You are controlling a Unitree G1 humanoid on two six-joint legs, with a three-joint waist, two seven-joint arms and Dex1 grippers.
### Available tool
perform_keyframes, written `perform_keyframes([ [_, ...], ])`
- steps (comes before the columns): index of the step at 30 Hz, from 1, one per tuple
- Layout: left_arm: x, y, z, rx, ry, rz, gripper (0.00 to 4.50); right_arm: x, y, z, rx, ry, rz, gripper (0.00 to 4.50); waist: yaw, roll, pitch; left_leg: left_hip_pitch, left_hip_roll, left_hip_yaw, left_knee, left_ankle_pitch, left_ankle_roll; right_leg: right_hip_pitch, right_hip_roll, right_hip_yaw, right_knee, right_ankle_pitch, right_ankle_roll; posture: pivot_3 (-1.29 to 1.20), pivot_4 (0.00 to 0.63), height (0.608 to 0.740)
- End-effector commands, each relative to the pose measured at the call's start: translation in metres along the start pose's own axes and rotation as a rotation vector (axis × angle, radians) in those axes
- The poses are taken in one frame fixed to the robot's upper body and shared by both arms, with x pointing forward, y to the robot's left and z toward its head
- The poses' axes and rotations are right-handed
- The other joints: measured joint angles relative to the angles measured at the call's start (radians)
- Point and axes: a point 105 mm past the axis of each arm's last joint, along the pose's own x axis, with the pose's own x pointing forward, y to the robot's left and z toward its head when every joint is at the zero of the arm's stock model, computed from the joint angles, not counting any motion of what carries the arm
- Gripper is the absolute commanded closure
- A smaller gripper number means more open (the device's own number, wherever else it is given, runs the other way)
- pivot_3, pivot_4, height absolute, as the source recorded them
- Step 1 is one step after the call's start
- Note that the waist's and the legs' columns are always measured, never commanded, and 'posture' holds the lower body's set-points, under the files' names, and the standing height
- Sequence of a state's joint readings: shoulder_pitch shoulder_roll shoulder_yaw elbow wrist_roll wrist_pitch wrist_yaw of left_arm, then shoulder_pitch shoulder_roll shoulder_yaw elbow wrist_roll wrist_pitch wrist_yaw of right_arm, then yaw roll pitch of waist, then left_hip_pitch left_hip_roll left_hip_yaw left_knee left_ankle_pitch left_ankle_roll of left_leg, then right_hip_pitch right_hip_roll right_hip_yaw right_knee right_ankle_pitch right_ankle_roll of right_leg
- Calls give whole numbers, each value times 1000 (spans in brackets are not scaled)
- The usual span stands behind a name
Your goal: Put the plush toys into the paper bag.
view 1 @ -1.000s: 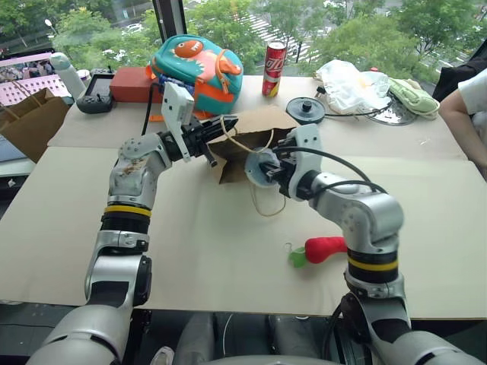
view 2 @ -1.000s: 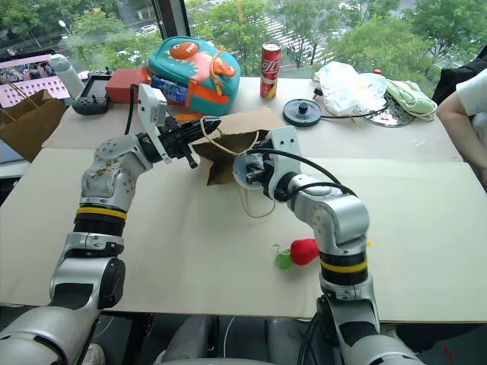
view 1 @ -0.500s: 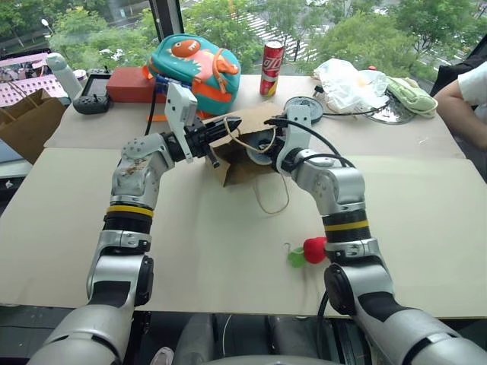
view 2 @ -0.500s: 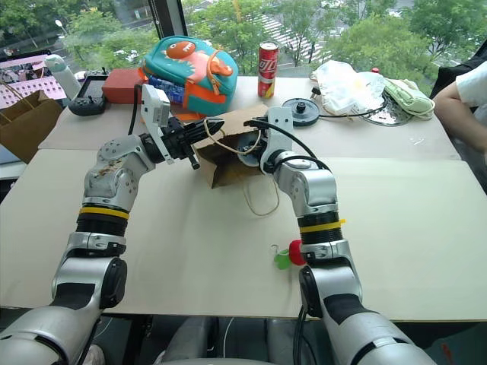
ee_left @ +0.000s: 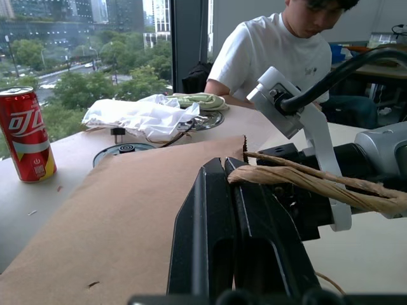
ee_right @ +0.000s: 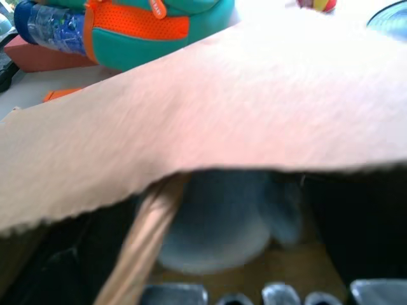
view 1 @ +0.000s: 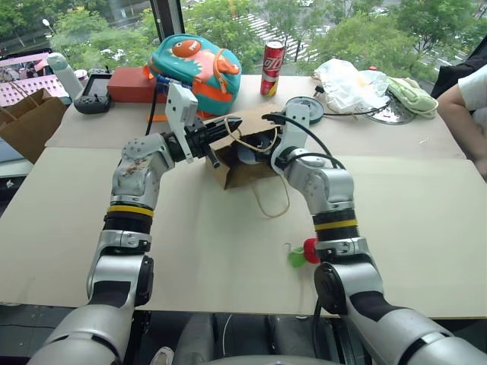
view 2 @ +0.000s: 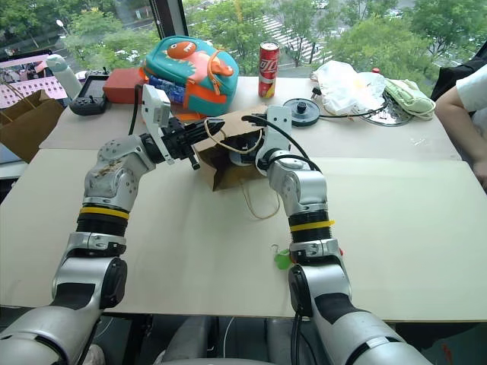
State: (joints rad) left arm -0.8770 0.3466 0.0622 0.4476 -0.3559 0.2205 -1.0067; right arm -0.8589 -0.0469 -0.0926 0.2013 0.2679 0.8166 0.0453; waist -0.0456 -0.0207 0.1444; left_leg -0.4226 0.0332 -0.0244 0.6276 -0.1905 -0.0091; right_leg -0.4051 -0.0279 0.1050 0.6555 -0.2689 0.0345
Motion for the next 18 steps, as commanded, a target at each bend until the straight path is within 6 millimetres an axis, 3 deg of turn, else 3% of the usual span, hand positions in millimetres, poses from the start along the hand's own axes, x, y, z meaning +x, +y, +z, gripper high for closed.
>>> perform_keyframes([
  [1,3,-1,16,45,-46,-12,4500,-21,2,12,-46,-30,65,42,0,0,0,0,0,0,0,0,0,0,0,0,0,0,0,0,150,733],
  [11,2,-1,16,41,-46,-6,4500,-95,-34,3,-267,59,192,42,1,0,0,0,0,0,1,0,0,1,0,0,-2,0,0,0,150,733],
  [18,1,0,15,40,-44,-2,4500,-167,-38,-30,-567,310,500,42,1,0,0,-1,0,1,1,0,0,2,0,1,-11,0,1,0,150,733],
])
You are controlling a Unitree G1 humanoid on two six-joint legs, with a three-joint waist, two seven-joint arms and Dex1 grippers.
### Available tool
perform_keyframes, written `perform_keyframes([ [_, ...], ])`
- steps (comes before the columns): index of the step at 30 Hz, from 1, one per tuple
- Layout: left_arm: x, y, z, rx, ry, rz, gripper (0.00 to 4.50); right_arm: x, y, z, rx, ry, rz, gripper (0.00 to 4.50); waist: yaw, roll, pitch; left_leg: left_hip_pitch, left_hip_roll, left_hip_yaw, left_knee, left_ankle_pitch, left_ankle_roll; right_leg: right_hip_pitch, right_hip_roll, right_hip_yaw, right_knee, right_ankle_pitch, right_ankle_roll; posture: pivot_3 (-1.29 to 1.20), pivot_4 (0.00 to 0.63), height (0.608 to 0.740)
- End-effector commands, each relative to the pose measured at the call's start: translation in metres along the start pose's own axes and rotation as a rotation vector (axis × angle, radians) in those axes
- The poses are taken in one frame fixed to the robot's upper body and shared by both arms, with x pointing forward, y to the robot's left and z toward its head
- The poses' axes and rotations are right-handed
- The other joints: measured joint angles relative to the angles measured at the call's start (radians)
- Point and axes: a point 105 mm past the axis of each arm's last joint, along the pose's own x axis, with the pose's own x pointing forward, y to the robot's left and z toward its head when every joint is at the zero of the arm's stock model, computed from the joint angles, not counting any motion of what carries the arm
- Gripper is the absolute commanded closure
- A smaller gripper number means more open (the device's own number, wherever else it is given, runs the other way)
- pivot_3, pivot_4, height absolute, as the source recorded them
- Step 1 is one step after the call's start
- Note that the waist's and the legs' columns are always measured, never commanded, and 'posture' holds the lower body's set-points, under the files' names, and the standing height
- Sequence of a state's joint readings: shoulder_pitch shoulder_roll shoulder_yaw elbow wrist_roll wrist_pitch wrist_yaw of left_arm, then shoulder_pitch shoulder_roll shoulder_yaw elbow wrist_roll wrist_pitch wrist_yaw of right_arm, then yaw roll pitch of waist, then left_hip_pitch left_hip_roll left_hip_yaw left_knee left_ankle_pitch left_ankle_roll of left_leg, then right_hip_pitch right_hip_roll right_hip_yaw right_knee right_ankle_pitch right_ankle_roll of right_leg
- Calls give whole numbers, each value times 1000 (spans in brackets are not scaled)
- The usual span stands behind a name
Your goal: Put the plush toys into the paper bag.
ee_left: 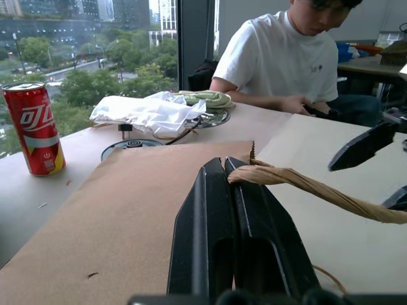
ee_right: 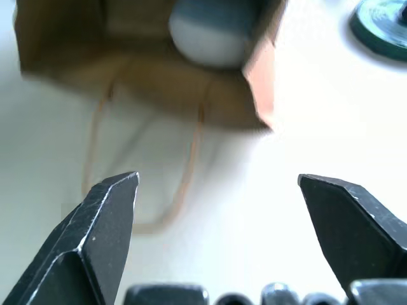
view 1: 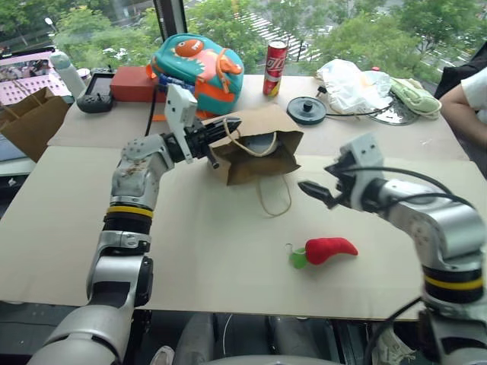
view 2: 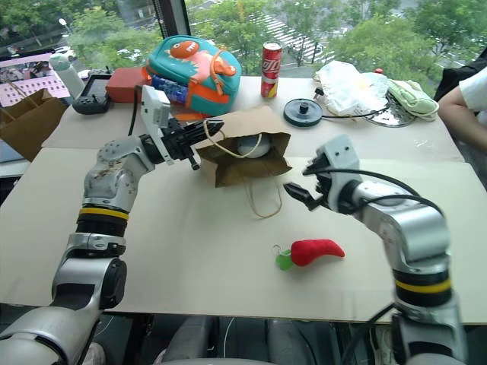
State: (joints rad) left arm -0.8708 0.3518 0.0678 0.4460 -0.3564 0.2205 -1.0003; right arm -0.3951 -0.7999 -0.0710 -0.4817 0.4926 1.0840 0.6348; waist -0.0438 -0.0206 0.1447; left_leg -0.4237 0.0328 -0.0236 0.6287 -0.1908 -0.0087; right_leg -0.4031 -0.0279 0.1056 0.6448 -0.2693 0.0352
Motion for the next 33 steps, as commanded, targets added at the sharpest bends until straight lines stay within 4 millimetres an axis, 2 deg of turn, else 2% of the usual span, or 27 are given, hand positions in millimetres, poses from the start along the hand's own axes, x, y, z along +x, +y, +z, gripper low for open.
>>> perform_keyframes([
  [1,3,-2,16,41,-46,-17,4500,-22,32,-5,-155,38,225,42,0,0,0,0,0,0,0,0,0,0,0,0,0,0,0,0,150,733],
  [3,4,-3,16,40,-47,-17,4500,-28,37,-22,-203,123,284,42,-1,0,0,1,1,0,1,0,0,1,1,0,0,0,1,0,150,733],
  [7,4,-2,17,42,-48,-17,4500,-26,33,-51,-269,239,302,42,-2,0,0,2,1,0,3,0,0,2,1,1,1,-2,3,0,150,733],
  [9,4,-2,17,43,-48,-17,4500,-23,30,-58,-292,265,296,42,-1,0,0,2,1,1,4,0,0,2,1,1,1,-4,7,0,150,733],
  [14,3,-2,17,45,-47,-14,4500,-11,23,-67,-300,284,260,42,3,0,0,2,0,1,4,0,0,2,1,2,1,-3,4,0,150,733],
  [18,3,-2,17,46,-46,-13,4500,-8,25,-70,-293,290,271,1029,6,0,0,1,0,1,4,0,0,1,1,1,1,0,1,0,150,733],
  [21,3,-1,18,48,-47,-9,4500,-10,32,-69,-276,276,304,2197,7,0,0,1,0,0,4,0,0,2,1,1,1,0,1,0,150,733],
  [26,3,-1,17,47,-47,-8,4500,-8,35,-67,-252,258,302,3832,7,0,0,2,0,0,4,0,0,2,1,1,1,0,1,0,150,733],
  [28,3,-1,17,47,-46,-8,4500,-7,35,-60,-236,219,289,4470,6,0,0,2,0,0,4,0,0,2,1,1,1,0,1,0,150,733],
  [33,3,-1,17,46,-44,-9,4500,-4,38,-33,-186,80,264,4470,7,0,0,2,0,0,4,0,0,2,1,1,2,0,1,0,150,733],
])
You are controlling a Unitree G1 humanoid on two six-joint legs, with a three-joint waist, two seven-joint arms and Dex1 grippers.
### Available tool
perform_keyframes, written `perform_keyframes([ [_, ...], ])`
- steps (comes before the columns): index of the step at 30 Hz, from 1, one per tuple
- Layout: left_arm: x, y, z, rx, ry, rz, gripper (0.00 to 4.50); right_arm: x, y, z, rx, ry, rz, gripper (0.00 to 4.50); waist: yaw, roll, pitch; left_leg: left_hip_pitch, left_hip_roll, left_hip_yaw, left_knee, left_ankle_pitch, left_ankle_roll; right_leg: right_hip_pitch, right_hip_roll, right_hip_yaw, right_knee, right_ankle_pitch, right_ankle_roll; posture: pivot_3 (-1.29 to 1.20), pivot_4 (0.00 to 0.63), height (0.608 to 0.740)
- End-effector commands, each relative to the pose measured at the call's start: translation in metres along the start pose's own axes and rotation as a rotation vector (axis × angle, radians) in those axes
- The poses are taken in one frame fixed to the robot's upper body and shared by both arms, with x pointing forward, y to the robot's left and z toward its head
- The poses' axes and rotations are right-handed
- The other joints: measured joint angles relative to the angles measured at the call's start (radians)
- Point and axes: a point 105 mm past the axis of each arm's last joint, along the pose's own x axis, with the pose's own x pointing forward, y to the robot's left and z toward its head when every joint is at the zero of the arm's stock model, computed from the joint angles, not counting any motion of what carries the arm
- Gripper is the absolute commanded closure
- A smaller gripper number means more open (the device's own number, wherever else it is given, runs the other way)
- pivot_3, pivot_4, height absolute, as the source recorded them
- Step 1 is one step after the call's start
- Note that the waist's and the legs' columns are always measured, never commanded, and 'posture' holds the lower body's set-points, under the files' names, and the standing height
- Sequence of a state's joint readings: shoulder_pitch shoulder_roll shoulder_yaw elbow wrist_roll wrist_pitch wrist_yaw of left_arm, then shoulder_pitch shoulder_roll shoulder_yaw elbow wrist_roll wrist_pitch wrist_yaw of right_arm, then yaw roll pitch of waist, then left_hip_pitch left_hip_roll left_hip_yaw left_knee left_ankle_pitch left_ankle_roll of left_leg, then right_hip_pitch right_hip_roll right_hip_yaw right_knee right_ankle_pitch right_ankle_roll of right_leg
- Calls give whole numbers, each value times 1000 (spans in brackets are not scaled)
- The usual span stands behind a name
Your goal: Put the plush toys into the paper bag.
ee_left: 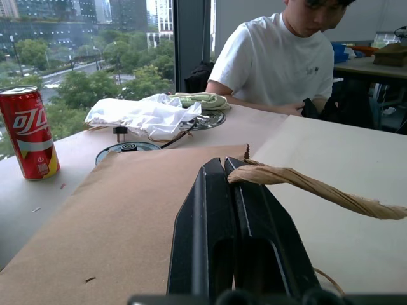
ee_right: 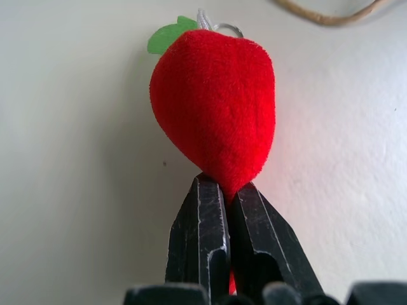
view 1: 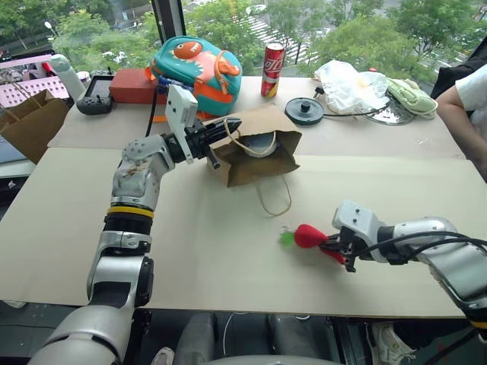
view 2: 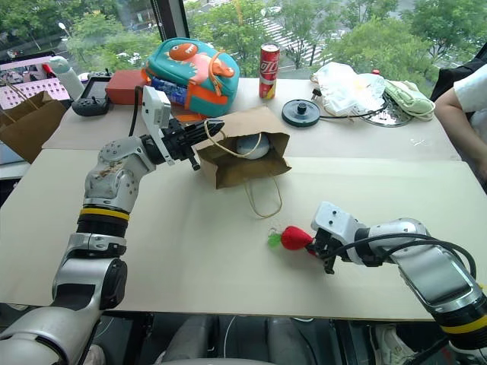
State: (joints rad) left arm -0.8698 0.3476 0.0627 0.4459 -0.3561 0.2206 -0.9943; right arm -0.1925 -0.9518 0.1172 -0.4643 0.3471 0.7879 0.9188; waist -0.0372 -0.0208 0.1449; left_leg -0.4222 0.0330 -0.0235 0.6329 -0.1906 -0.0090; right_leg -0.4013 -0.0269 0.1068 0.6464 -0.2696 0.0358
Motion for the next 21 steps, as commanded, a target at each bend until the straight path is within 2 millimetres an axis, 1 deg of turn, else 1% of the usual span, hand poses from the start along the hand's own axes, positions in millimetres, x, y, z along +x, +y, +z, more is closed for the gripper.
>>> perform_keyframes([
  [1,2,0,18,49,-45,-10,4500,-11,-9,38,-1,-155,-73,4470,-1,0,0,0,0,0,0,0,0,0,0,0,0,0,0,0,150,733],
  [6,3,-1,18,48,-44,-14,4500,-10,-16,80,64,-322,-128,4470,-2,0,0,0,0,0,0,0,0,0,0,0,1,0,0,0,150,733],
  [8,3,-2,18,49,-44,-16,4500,-4,-19,93,98,-360,-149,4470,-2,0,0,0,0,-1,0,0,0,0,0,0,1,0,0,0,150,733],
  [14,4,-2,18,50,-44,-18,4500,21,-36,114,187,-377,-262,4470,-2,0,0,0,0,-1,0,0,0,-1,0,-1,2,0,-1,0,150,733],
  [17,4,-2,19,50,-44,-22,4500,40,-46,127,233,-384,-311,4470,-3,1,0,0,0,-1,0,0,0,-1,0,-1,2,1,-1,0,150,733],
  [21,5,-3,19,49,-45,-27,4500,60,-59,136,250,-357,-367,4470,-5,1,0,0,0,-1,-1,0,0,-2,0,-1,2,1,-1,0,150,733],
])
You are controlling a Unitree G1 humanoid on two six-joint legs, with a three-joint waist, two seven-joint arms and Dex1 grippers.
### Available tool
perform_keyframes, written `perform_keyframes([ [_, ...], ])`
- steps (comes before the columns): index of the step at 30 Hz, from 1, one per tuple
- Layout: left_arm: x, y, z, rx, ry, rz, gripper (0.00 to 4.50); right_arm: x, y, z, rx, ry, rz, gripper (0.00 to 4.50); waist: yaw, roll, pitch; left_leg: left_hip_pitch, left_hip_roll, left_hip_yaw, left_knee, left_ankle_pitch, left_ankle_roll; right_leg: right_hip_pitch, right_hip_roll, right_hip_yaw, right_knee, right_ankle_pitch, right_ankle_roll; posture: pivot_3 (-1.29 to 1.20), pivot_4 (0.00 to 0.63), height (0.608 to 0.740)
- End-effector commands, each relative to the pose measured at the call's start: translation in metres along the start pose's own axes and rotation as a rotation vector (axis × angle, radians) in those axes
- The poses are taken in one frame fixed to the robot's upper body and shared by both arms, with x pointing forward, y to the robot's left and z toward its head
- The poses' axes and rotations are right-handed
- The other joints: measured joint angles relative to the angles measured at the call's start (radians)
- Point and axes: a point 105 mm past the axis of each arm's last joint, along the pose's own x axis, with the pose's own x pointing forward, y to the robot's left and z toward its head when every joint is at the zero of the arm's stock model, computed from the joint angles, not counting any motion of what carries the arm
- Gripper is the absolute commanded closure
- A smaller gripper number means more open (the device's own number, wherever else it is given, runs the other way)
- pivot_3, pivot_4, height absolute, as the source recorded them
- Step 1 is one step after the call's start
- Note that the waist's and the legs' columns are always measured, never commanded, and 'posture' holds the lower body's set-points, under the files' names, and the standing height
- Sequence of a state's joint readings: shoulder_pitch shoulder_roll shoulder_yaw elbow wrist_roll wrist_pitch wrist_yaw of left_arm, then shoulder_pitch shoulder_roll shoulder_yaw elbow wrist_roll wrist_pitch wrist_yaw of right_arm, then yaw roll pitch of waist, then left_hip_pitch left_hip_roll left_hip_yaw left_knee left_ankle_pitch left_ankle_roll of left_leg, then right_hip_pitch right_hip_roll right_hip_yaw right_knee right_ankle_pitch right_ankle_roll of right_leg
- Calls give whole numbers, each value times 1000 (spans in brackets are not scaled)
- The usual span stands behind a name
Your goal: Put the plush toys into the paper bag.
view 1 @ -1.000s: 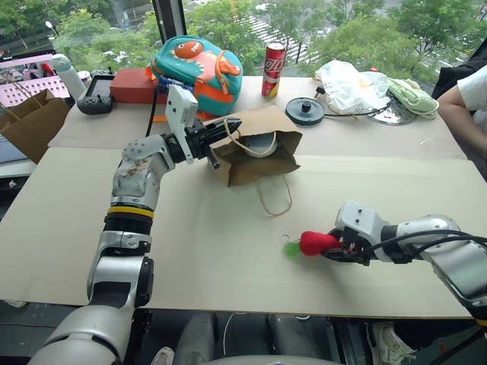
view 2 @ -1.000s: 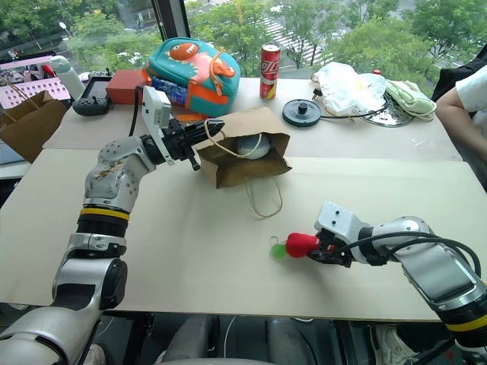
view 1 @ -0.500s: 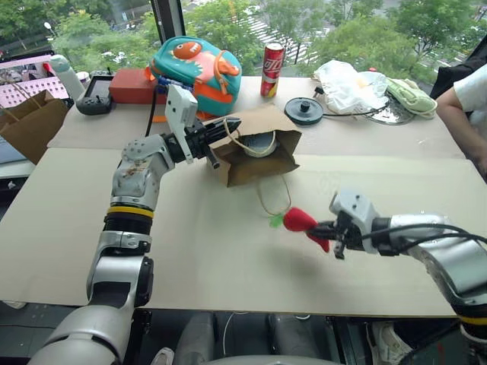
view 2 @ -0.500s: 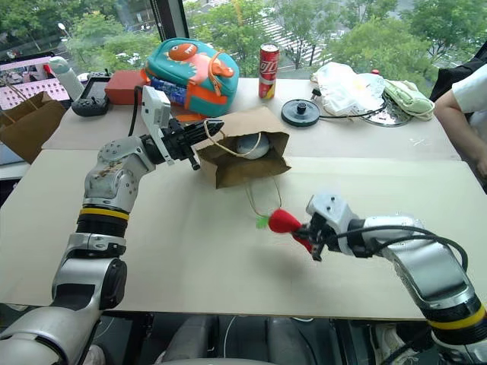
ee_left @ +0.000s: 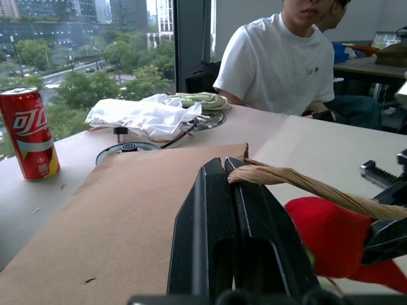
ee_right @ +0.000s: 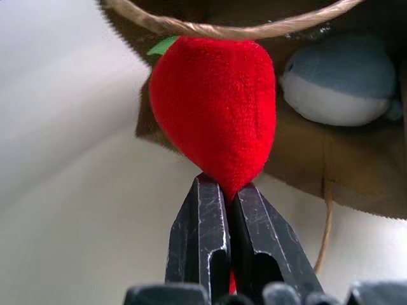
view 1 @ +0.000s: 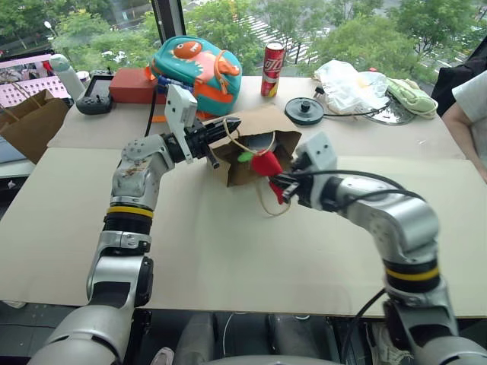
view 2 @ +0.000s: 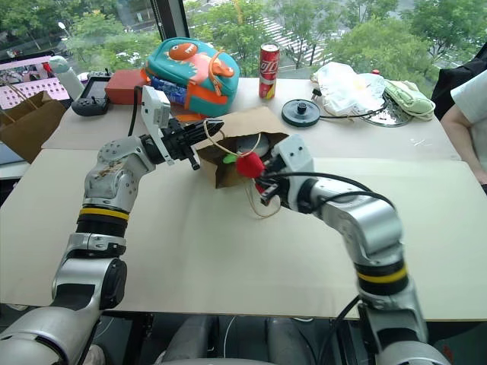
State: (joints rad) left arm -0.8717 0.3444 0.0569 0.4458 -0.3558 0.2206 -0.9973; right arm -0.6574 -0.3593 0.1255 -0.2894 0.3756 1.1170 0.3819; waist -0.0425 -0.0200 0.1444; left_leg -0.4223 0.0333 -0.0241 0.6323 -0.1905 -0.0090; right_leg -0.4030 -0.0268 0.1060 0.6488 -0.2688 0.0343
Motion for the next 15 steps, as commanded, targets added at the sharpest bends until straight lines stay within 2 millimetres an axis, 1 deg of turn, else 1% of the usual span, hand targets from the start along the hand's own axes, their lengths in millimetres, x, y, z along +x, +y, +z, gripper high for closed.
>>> perform_keyframes([
  [1,4,-1,19,48,-46,-19,4500,18,-11,14,-35,-21,-91,4470,0,0,0,0,0,0,0,0,0,0,0,0,0,0,0,0,150,733],
  [6,5,-2,17,46,-45,-26,4500,47,-13,35,-10,-48,-132,4470,-1,0,0,0,0,0,-1,0,0,0,0,0,1,0,0,0,150,733],
  [9,6,-2,16,44,-43,-31,4500,68,-4,45,13,-56,-124,4470,-5,0,0,0,0,0,-1,0,0,-1,0,0,2,1,-1,0,150,733],
  [11,7,-3,15,43,-44,-34,4500,81,5,51,30,-62,-117,4470,-6,1,0,1,0,0,-2,0,0,-2,0,-1,8,1,-1,0,150,733],
  [13,7,-3,15,44,-44,-36,4500,88,7,53,46,-66,-124,4470,-6,1,0,1,1,0,-3,0,0,-2,0,-2,8,1,-1,0,150,733],
  [15,8,-3,15,44,-44,-37,4500,91,6,54,55,-70,-134,4470,-4,1,0,1,1,0,-3,0,0,-2,-1,-3,8,1,-1,0,150,733],
])
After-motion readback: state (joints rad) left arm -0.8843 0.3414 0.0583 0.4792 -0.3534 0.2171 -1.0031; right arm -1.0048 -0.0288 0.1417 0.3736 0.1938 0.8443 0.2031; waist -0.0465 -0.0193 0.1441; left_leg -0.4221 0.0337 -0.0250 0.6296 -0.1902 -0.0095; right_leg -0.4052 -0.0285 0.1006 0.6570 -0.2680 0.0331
